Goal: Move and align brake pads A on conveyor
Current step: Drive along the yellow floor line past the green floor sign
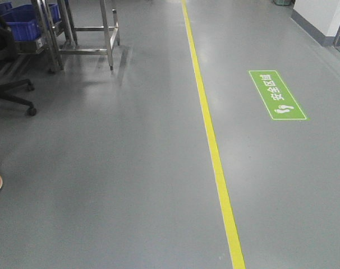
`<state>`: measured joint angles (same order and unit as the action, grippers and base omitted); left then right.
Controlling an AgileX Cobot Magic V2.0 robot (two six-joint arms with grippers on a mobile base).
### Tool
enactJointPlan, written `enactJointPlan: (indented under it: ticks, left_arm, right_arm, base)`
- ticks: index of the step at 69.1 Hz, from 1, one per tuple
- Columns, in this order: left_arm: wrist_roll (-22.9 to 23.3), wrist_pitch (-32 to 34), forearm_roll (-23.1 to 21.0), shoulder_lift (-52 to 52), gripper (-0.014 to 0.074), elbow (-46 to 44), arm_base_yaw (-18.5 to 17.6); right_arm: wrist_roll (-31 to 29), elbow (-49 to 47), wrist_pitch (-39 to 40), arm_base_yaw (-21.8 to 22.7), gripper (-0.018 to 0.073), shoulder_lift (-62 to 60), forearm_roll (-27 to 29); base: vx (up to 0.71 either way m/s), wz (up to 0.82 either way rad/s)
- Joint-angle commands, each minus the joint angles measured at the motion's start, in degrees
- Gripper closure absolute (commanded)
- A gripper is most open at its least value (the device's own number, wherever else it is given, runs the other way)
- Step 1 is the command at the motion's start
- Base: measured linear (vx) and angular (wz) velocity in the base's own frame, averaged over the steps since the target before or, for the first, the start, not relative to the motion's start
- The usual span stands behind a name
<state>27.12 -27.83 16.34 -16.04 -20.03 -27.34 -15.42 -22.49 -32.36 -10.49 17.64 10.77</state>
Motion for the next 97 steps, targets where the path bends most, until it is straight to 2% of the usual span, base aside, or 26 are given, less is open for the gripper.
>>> enactJointPlan:
  ticks: [1, 51, 97]
  left_arm:
    - [0.01, 4.18, 0.63, -0.77, 0.0603, -1.34, -0.31]
    - [0.01, 4.18, 0.63, -0.77, 0.0603, -1.34, -0.31]
    - [0.01, 4.17, 0.63, -0.77, 0.0603, -1.34, -0.31]
  right_arm:
    - [-0.48, -1.49, 3.98, 0.16, 0.0567, 0.46, 0.18]
    - [-0.48, -1.49, 3.98, 0.16, 0.0567, 0.46, 0.18]
    - [-0.48, -1.49, 3.97, 0.16, 0.0567, 0.46, 0.18]
  base:
    - [0.54, -0.06]
    - [0.56, -0.09]
    - [0.69, -0.05]
